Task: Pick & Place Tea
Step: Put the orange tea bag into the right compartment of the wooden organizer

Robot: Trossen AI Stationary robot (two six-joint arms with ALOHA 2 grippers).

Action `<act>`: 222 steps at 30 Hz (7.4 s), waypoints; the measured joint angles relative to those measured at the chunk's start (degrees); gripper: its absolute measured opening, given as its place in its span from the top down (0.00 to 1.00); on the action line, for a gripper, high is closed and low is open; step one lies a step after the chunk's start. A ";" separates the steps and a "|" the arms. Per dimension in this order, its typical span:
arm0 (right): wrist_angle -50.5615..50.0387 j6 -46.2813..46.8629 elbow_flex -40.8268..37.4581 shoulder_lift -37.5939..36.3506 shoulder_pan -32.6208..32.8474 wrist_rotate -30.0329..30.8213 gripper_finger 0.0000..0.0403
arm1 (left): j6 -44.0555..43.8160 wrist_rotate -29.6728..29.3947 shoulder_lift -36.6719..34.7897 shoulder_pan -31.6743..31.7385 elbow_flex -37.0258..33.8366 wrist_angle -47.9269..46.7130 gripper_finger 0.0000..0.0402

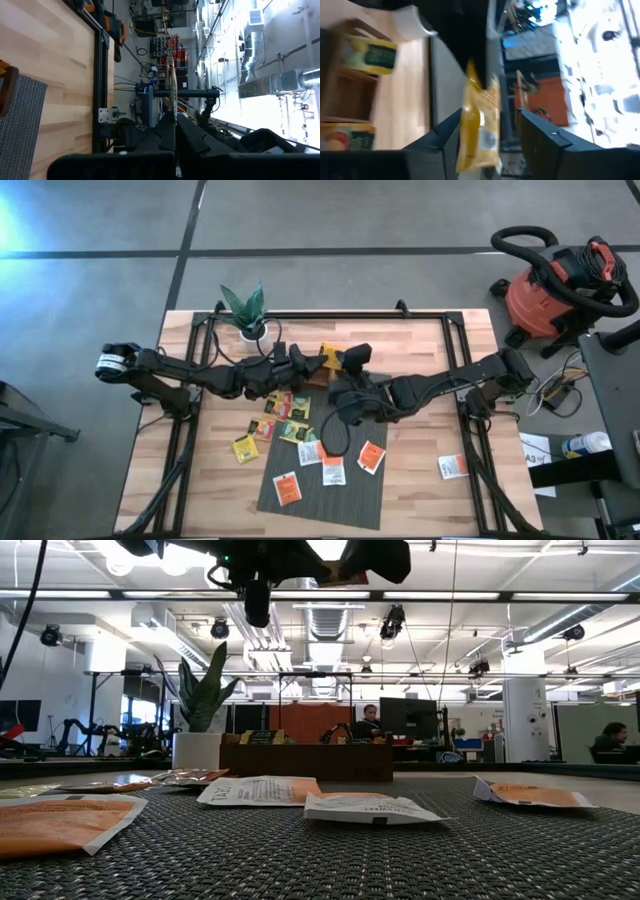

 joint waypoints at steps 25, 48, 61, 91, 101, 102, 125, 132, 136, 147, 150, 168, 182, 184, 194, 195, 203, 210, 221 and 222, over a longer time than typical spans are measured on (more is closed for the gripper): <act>0.10 2.36 -0.26 0.02 -2.33 -2.72 0.82 | 3.60 -0.02 0.02 0.68 0.00 -0.04 1.00; -15.16 41.61 -0.26 -0.92 -2.15 -7.79 0.96 | 22.09 -0.48 -1.16 2.03 -0.02 -2.92 0.72; -2.60 60.97 -6.90 -10.84 -3.08 -26.93 0.97 | 50.64 14.40 -5.60 3.68 -0.02 -15.71 0.71; 89.43 77.99 -54.99 -22.19 -4.64 -34.44 0.97 | 36.34 23.20 -0.96 2.94 -7.93 17.18 0.71; 93.59 76.92 -52.96 -20.50 -4.71 -34.09 0.97 | 37.12 23.27 1.49 2.96 -8.09 22.87 0.71; 93.61 76.96 -52.98 -20.50 -4.73 -34.12 0.97 | 37.20 23.27 1.52 2.96 -8.05 22.83 0.71; 94.82 76.81 -53.05 -20.48 -4.81 -34.49 0.97 | 43.57 24.57 7.89 3.13 -0.34 22.47 0.77; 95.03 77.05 -53.05 -20.48 -4.81 -34.50 0.94 | 44.91 24.55 7.89 3.31 0.20 21.97 0.97; 94.98 76.82 -53.05 -20.48 -4.81 -34.49 0.93 | 45.27 24.28 7.89 3.42 0.20 21.97 0.99; 76.37 76.77 -52.96 -26.80 -4.86 -35.86 0.92 | 46.72 24.30 7.84 3.44 0.17 17.78 1.00; 64.47 76.34 -52.98 -31.59 -4.81 -36.24 0.88 | 47.75 24.82 7.60 3.44 0.13 14.31 1.00; 7.92 64.14 -34.64 -38.78 -7.82 -53.59 0.64 | 56.59 32.18 8.95 3.29 0.04 5.97 1.00; -26.00 41.08 0.14 -15.03 -18.22 -68.97 0.67 | 61.41 32.24 11.37 3.31 0.00 0.85 1.00; -27.47 39.37 2.57 -12.34 -19.80 -72.34 0.67 | 62.13 32.26 11.35 3.29 0.00 0.82 1.00; -36.95 31.10 14.03 -0.56 -20.94 -77.75 0.65 | 65.75 32.24 11.32 3.29 0.00 0.83 1.00; -38.01 30.45 14.98 0.18 -20.94 -77.85 0.65 | 66.05 32.25 11.32 3.29 0.00 0.84 1.00; -41.60 27.94 19.05 3.46 -21.05 -78.01 0.71 | 69.45 32.26 11.30 3.29 0.00 0.83 1.00; -43.00 27.30 19.91 4.26 -21.10 -78.06 0.83 | 72.14 32.12 11.30 3.33 0.00 1.14 1.00; -43.26 26.35 19.12 4.26 -21.10 -77.30 0.96 | 72.84 26.90 11.27 3.35 0.00 1.39 1.00; -43.13 25.91 19.12 4.26 -21.10 -76.75 0.97 | 72.75 26.02 11.26 3.35 0.00 1.26 0.99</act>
